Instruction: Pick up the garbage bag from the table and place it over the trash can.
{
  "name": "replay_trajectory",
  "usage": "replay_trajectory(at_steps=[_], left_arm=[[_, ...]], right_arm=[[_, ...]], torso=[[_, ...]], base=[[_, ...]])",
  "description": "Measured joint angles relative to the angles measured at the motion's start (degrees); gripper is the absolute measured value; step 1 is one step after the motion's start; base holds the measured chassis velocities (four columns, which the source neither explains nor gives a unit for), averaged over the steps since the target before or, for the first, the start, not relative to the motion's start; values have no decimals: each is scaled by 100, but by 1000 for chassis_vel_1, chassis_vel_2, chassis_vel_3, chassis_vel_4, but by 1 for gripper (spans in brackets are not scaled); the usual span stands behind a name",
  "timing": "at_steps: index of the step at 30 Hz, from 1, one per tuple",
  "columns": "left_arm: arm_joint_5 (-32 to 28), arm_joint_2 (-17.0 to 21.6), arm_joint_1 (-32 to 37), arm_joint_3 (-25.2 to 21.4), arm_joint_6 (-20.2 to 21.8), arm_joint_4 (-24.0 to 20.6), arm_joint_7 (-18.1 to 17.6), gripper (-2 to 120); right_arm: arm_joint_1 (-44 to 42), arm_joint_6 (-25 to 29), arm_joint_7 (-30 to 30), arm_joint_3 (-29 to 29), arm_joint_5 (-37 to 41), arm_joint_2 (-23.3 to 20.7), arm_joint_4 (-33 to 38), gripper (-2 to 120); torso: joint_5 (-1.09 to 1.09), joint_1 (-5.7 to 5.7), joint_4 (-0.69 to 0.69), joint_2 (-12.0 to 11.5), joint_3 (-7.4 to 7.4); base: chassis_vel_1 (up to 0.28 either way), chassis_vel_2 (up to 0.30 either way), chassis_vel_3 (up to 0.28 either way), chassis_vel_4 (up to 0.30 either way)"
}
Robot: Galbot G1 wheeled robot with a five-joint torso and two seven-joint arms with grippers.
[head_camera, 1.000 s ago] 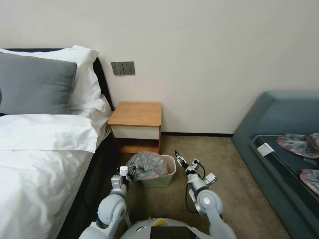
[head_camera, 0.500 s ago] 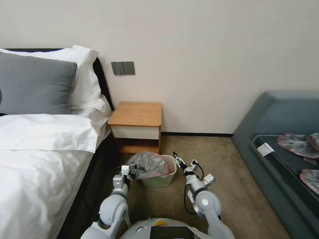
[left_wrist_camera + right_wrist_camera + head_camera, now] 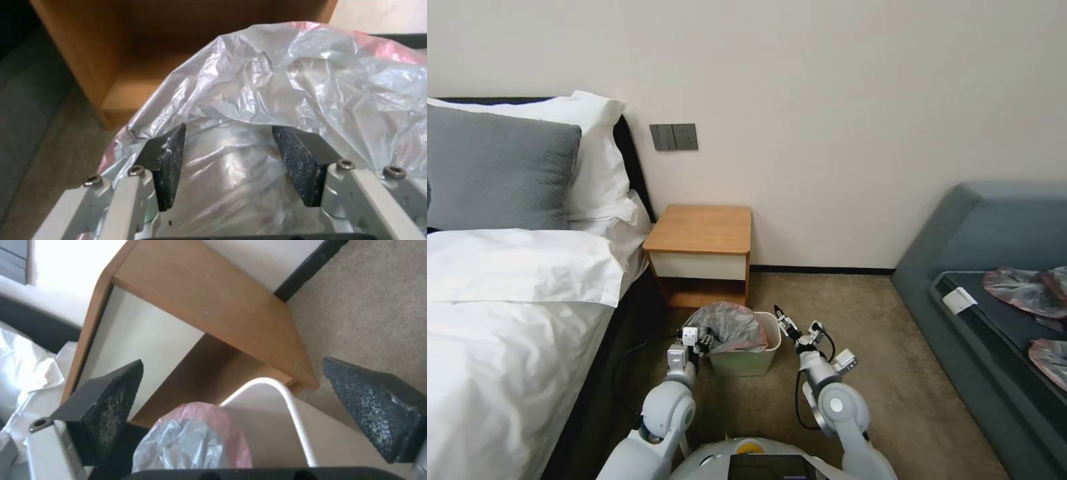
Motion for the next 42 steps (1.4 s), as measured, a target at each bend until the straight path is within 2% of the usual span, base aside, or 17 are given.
replay_trajectory(at_steps=[13, 17, 21, 22, 25, 30, 33, 34, 35, 36, 37, 38, 39, 41, 42], left_arm=[[-8, -20, -243, 197, 204, 187, -72, 52], [-12, -23, -310, 234, 229, 291, -92, 47], [-13, -38, -371, 292, 236, 406, -127, 32], [-13, -38, -371, 292, 236, 406, -127, 32], [-23, -43, -409, 314, 236, 491, -129, 18], [-61, -59, -450, 342, 167, 554, -127, 11], [-72, -65, -454, 361, -269, 667, -66, 11], [-48, -55, -433, 356, -606, 734, 36, 11], [-48, -55, -433, 356, -606, 734, 36, 11], [-7, -40, -415, 340, -863, 773, 115, 10], [46, -14, -387, 301, -1296, 836, 240, 9], [58, -2, -373, 287, -1525, 870, 301, 9], [58, -2, -373, 287, -1525, 870, 301, 9], [66, 5, -343, 267, -2019, 918, 477, 9], [68, 6, -340, 263, -2098, 923, 512, 9]], right_arm=[[15, 15, 2, 60, 8, 9, -70, 100], [5, 21, 2, 83, 8, 22, -85, 100], [-11, 37, 2, 113, 8, 26, -94, 100], [-11, 37, 2, 113, 8, 26, -94, 100], [-17, 41, 1, 135, 8, 31, -96, 100], [-18, 44, -1, 159, 6, 35, -101, 100], [-17, 46, -5, 176, -5, 28, -79, 100], [-16, 50, -10, 185, -44, 14, -19, 100], [-16, 50, -10, 185, -44, 14, -19, 100], [-16, 51, -16, 185, -81, 0, 31, 100], [-15, 70, -52, 176, -250, -33, 146, 100], [-15, 132, -95, 136, -480, -64, 216, 100], [-15, 132, -95, 136, -480, -64, 216, 100], [-15, 400, -308, -29, -1190, -160, 337, 100], [-13, 439, -344, -64, -1311, -181, 364, 100]], torso=[[0, 0, 1, 0, 0], [0, 0, 1, 0, 0], [0, 0, 0, 0, 0], [0, 0, 0, 0, 0], [0, 0, 1, 0, 0], [0, 0, 1, 0, 0], [-1, 0, 0, 0, 0], [-2, 0, -1, 0, 0], [-2, 0, -1, 0, 0], [-2, 0, -1, 0, 0], [0, 0, -1, 0, 0], [0, 0, 1, 0, 0], [0, 0, 1, 0, 0], [0, 0, 1, 0, 0], [0, 0, 1, 0, 0]], base=[[0, 0, 0, 0], [0, 0, 0, 0], [0, 0, 0, 0], [0, 0, 0, 0], [0, 0, 0, 0], [0, 0, 0, 0], [0, 0, 0, 0], [0, 0, 0, 0], [0, 0, 0, 0], [0, 0, 0, 0], [0, 0, 0, 0], [0, 0, 0, 0], [0, 0, 0, 0], [0, 0, 0, 0], [0, 0, 0, 0]])
